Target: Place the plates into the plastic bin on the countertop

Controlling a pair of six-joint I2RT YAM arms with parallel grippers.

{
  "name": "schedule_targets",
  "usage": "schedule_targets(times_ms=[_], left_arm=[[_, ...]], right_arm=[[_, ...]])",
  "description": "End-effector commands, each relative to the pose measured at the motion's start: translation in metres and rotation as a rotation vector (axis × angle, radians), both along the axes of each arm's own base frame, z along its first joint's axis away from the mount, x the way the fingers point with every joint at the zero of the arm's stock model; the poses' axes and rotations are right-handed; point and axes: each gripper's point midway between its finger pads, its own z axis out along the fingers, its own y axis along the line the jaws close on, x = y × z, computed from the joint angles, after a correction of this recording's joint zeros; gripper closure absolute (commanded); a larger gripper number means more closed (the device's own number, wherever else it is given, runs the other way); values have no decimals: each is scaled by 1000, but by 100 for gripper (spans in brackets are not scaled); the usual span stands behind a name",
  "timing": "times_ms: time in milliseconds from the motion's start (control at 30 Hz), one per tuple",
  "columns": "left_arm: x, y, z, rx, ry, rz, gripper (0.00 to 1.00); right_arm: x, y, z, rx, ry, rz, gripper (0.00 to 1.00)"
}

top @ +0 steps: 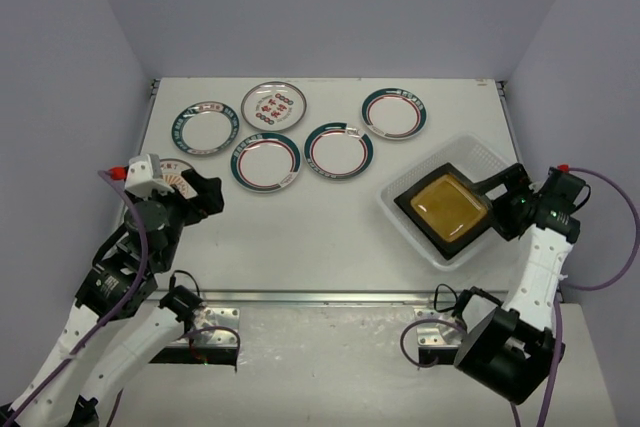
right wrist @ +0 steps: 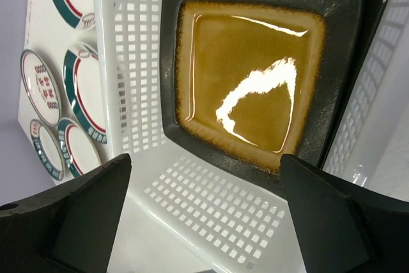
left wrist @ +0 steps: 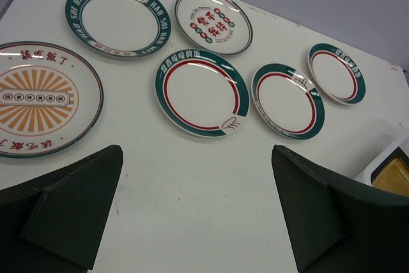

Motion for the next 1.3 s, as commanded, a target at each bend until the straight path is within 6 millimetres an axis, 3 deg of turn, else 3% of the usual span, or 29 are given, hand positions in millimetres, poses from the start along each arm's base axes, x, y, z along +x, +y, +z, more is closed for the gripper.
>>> schedule_targets(times_ms=[0,67,167,267,333,400,433,467,500,533,667,767,833,933,1067,1100,1167,1233,1267], left_arm=[[5,-6,4,-4,-1,-11,0],[7,-7,2,-1,14,-6,0],[15,-14,-7,-24,81,7,0],[26,-42,-25,-139,161,-32,0],[37,-65,-40,-247,198,-59,0],[61,-89,-70,-341,246,-73,0],[70,-94,-80,-367,259,-71,0],[76,-95,-77,-413,239,-68,0],[92,-109,-97,-515,289,-93,0],[112,-108,-113,-634,298,-76,0],[145,-91,-138,-786,278,22,0],[152,-78,-166,-808,287,137,0],[155,-76,-189,-828,304,178,1],[162,-81,-202,-857,323,188,3],[161,-75,-233,-858,370,264,15],[156,-69,-242,-848,383,308,28],[153,-65,-246,-845,380,329,35],[151,-60,-251,-830,389,359,59],[149,-59,-254,-823,401,376,62]], right_arm=[[12,7,25,-44,-59,80,1],[18,17,44,-63,-118,135,1],[31,86,112,-30,-331,405,1],[28,139,151,-14,-442,588,1],[23,161,165,37,-497,671,1],[12,198,190,180,-634,820,1],[5,209,200,236,-694,880,1],[-7,216,190,342,-632,903,1],[-16,222,214,359,-770,987,1],[-28,231,212,432,-748,1007,1],[-43,226,215,323,-711,996,1],[-70,221,233,188,-783,1033,1],[-82,222,235,178,-814,1057,1],[-89,223,231,175,-831,1067,1],[-89,224,227,186,-821,1077,1],[-87,223,225,174,-823,1071,1],[-86,222,224,163,-826,1067,1],[-85,222,225,156,-829,1066,1],[-86,222,226,154,-832,1067,1]])
